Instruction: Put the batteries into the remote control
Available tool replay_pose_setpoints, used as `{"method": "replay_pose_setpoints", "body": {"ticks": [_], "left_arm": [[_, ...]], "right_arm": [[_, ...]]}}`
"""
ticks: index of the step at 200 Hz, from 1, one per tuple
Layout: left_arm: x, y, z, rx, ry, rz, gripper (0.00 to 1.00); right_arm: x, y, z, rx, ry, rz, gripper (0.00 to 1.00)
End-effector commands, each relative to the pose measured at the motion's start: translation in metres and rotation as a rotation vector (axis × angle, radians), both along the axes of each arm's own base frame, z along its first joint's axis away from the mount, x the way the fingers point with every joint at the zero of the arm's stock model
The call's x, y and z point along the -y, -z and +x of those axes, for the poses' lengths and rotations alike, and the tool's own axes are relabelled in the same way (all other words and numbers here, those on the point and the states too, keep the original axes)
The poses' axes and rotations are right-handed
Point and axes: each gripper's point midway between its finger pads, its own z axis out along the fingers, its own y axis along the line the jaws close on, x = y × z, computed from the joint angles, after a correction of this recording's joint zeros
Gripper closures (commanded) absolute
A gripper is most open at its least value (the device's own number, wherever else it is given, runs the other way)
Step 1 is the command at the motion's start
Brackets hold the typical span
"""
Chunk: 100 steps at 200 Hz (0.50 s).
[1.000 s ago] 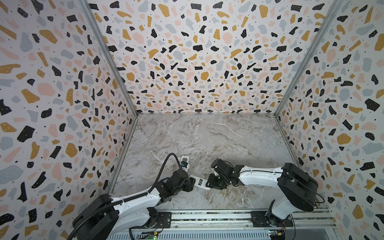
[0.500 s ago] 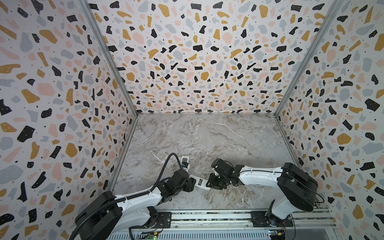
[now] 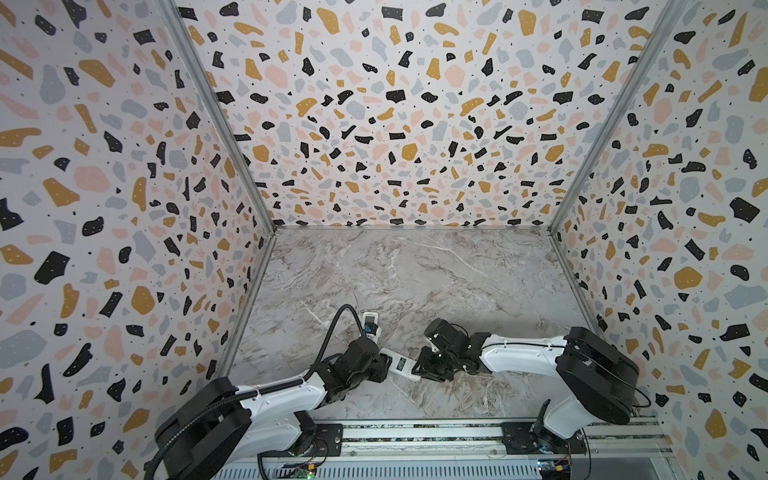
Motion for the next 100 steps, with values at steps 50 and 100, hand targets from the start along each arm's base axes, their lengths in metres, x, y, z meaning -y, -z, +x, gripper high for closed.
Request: {"method": "replay_pose_setpoints", "body": {"ticks": [50, 100], "left_arm": [[0.008, 0.012, -0.019, -0.067, 0.076, -0.017, 0.58], [0.015, 0.014, -0.028, -0.088, 0.107, -0.032, 0.62]], "right_arm": [[0.006, -0.003, 0.002, -0.050, 0.038, 0.038, 0.72], [0.002, -0.005, 0.008, -0.063, 0.035, 0.046, 0.73]]}}
